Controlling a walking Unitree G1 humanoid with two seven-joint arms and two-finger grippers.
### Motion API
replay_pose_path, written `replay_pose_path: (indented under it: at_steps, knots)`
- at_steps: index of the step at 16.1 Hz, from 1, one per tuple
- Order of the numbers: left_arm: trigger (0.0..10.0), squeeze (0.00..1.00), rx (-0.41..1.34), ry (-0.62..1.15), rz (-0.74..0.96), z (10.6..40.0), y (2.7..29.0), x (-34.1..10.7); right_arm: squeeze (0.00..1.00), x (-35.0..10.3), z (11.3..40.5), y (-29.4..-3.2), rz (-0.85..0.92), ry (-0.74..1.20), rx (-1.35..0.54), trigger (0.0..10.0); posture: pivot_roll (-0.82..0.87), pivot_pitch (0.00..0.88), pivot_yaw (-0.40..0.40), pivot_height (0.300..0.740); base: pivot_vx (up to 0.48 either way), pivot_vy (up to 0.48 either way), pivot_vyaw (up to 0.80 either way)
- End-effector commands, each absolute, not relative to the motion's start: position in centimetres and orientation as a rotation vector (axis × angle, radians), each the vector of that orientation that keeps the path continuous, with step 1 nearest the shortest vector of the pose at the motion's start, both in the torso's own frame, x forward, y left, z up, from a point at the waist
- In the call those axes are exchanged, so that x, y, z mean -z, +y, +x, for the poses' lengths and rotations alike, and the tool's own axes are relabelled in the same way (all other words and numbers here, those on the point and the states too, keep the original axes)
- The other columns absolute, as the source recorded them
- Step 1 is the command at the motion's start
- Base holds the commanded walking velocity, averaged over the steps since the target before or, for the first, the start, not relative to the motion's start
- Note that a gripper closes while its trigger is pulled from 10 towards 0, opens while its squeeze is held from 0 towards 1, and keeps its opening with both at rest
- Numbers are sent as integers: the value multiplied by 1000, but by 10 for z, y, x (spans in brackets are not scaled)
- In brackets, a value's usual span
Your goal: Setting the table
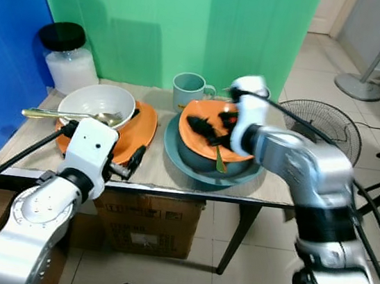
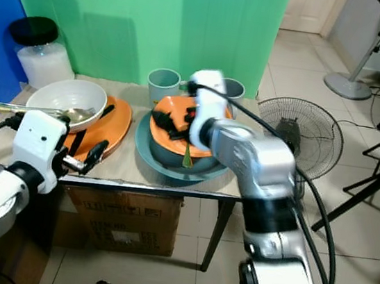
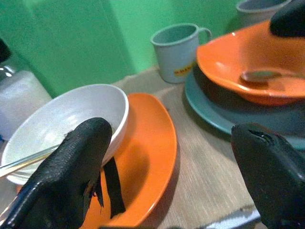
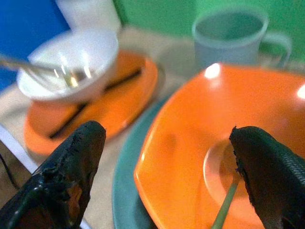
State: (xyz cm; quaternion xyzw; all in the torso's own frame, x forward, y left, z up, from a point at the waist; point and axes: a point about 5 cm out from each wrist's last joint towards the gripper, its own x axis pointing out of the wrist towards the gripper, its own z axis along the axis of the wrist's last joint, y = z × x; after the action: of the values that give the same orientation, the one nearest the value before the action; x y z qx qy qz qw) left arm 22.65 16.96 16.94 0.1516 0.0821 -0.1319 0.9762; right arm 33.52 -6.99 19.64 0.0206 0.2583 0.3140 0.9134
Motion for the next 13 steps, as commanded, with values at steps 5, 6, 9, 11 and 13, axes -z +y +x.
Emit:
replay_pose_path:
  at_steps: [5,6,9,11,13]
  knots:
    - [10000,0,370,197,316,222,163,-171,0,-197,351,-68,-24,642,-544,10000,-65,20,2,740,0,0,0]
    - [10000,0,384,200,314,221,162,-171,0,-198,352,-68,-23,654,-537,10000,-68,26,1,740,0,0,0]
    - [10000,0,428,202,321,221,158,-173,0,-194,355,-68,-45,719,-510,4824,-73,33,1,740,0,0,0]
    - [10000,0,444,200,317,221,155,-175,0,-185,355,-67,-44,753,-498,3569,-75,35,2,740,0,0,0]
    - [10000,0,454,200,308,221,154,-176,0,-181,356,-67,-35,763,-480,3529,-76,36,2,740,0,0,0]
